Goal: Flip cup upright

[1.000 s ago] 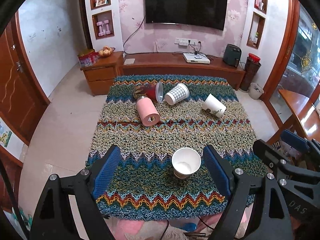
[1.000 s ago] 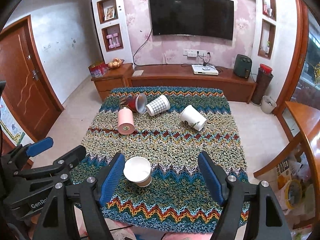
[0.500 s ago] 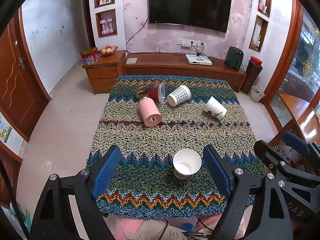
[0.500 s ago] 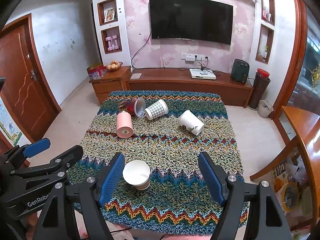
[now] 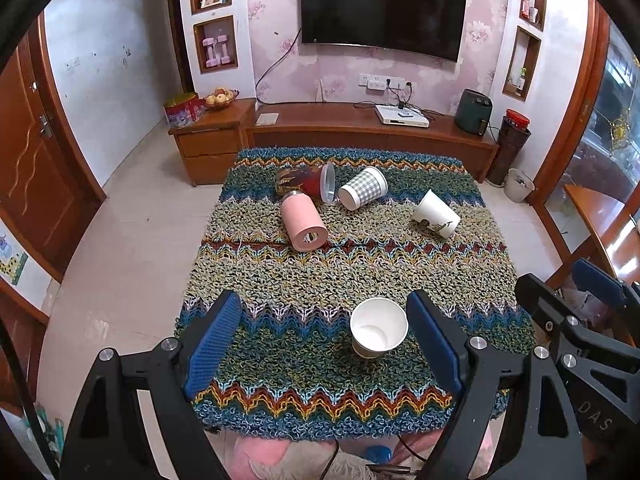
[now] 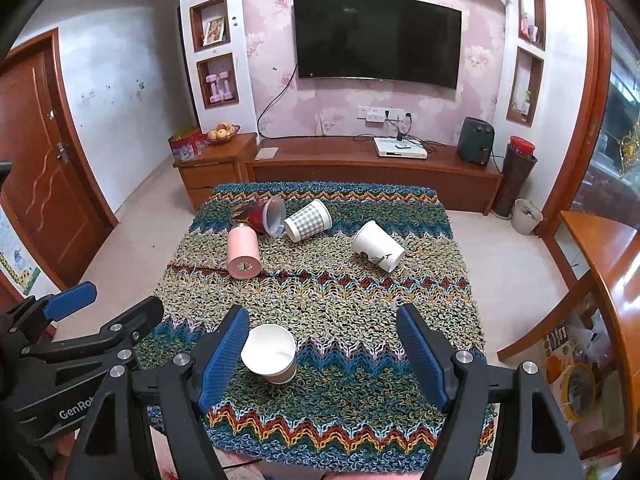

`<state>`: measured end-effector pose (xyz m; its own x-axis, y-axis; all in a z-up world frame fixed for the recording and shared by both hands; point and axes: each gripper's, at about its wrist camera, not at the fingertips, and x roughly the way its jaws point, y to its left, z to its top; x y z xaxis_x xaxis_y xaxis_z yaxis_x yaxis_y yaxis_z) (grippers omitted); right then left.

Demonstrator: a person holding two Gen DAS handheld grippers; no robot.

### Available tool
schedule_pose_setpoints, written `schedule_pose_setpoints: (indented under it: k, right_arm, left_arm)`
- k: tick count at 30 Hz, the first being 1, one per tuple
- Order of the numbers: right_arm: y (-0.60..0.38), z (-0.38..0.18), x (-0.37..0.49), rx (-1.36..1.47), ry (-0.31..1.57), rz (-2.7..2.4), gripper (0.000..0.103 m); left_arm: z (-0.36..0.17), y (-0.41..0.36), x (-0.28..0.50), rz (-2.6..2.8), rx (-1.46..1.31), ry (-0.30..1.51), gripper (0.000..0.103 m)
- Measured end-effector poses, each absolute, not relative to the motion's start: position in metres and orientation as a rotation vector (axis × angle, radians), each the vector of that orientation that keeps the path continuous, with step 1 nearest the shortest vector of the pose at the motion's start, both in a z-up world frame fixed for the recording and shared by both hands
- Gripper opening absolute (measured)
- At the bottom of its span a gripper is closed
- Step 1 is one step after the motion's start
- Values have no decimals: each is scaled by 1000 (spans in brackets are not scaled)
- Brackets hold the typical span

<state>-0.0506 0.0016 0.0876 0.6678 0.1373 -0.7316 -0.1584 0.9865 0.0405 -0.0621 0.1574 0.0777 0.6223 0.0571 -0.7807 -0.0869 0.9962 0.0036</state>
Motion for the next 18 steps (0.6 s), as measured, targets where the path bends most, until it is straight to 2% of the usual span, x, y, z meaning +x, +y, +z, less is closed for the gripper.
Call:
schedule_pose_setpoints:
  k: [18]
  right_arm:
    - [1,85,-42,-38,822,143,77]
  left_arm:
    - [73,157,-53,95,-41,913,88]
